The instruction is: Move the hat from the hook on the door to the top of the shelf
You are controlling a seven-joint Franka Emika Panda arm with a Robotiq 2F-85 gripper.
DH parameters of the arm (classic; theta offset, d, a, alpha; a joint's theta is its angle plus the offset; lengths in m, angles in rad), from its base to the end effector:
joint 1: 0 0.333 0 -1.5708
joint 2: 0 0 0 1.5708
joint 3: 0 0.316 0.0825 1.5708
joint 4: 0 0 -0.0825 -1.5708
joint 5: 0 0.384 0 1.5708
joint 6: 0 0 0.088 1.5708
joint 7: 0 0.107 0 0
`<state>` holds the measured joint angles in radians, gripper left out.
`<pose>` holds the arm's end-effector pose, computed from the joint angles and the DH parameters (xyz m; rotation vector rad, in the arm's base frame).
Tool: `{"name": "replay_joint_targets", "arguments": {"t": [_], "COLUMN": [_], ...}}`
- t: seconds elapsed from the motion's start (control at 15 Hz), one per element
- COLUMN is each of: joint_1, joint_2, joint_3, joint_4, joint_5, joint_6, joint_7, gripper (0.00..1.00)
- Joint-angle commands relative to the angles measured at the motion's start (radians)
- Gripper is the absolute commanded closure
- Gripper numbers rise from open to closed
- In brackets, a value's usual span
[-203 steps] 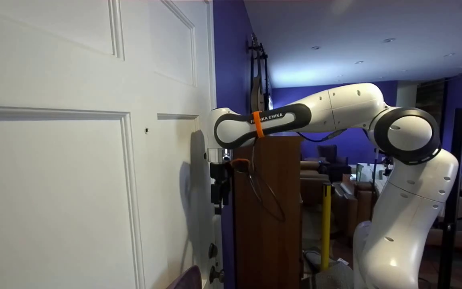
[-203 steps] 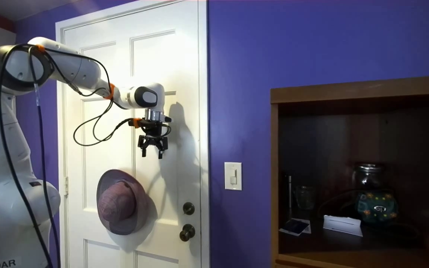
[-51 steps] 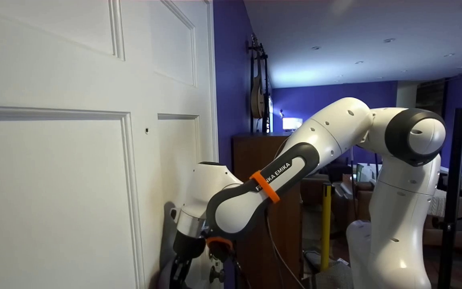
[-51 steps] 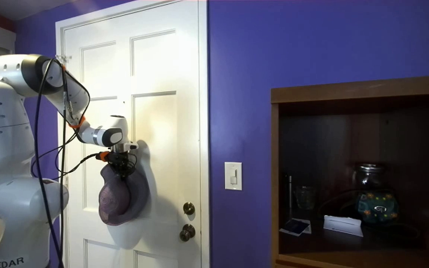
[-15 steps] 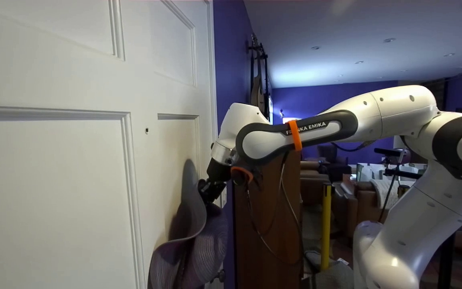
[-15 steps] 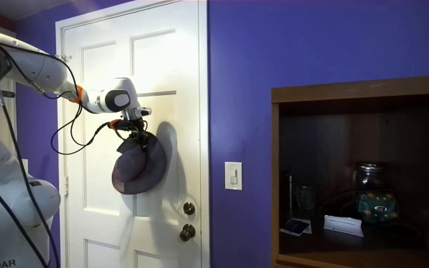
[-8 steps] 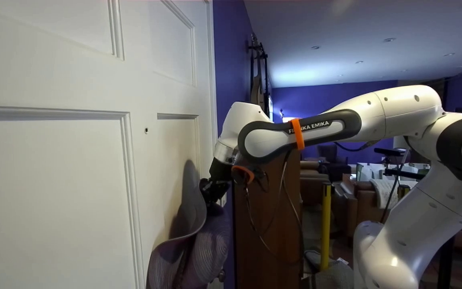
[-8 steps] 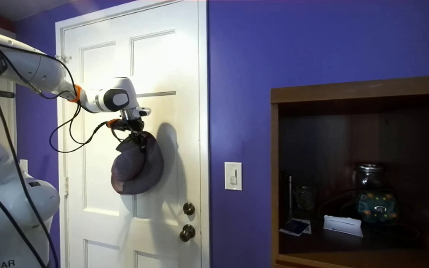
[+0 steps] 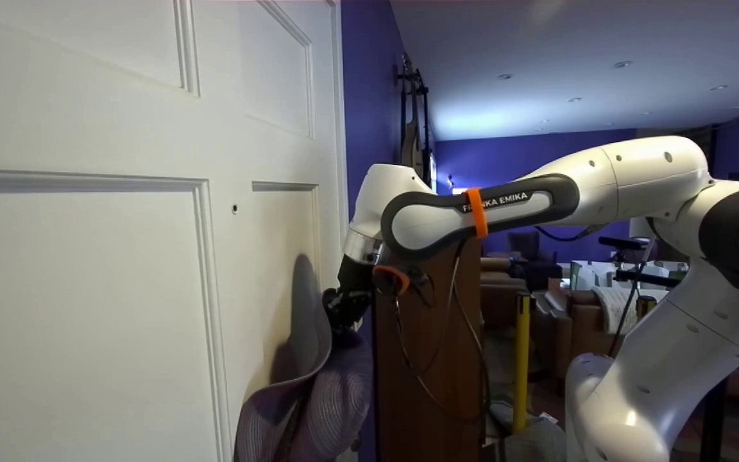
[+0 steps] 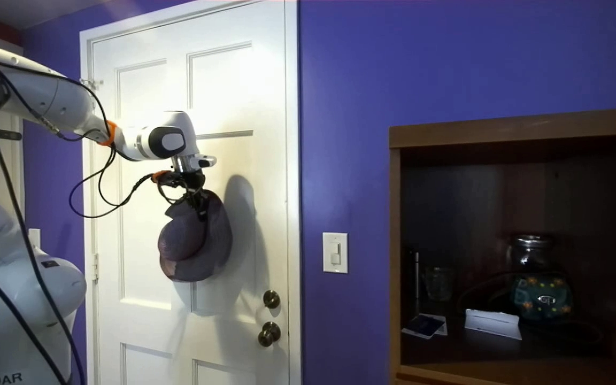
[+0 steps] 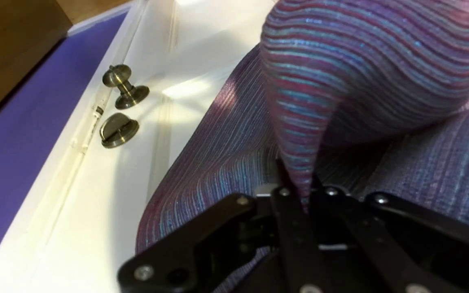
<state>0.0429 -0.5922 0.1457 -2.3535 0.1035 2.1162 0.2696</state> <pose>0.3962 0.0905 0.5768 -3.0002 0.1941 -0.5148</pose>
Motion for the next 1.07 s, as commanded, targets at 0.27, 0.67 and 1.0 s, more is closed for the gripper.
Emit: {"name": "replay_joint_targets", "arguments": {"t": [0.27, 0.67, 1.0], "joint_1": [-0.066, -0.194, -0.186], "joint_2": [-0.148, -0.259, -0.241], "joint_3": [0.02, -0.012, -0.021], "joint_4": [0.026, 0.034, 0.028], "joint_5": [-0.108, -0.277, -0.259], "joint_6": [-0.281, -0.31, -0.291], "joint_7": [0.108, 0.133, 0.107], "gripper": [0.98, 0.98, 0.93]}}
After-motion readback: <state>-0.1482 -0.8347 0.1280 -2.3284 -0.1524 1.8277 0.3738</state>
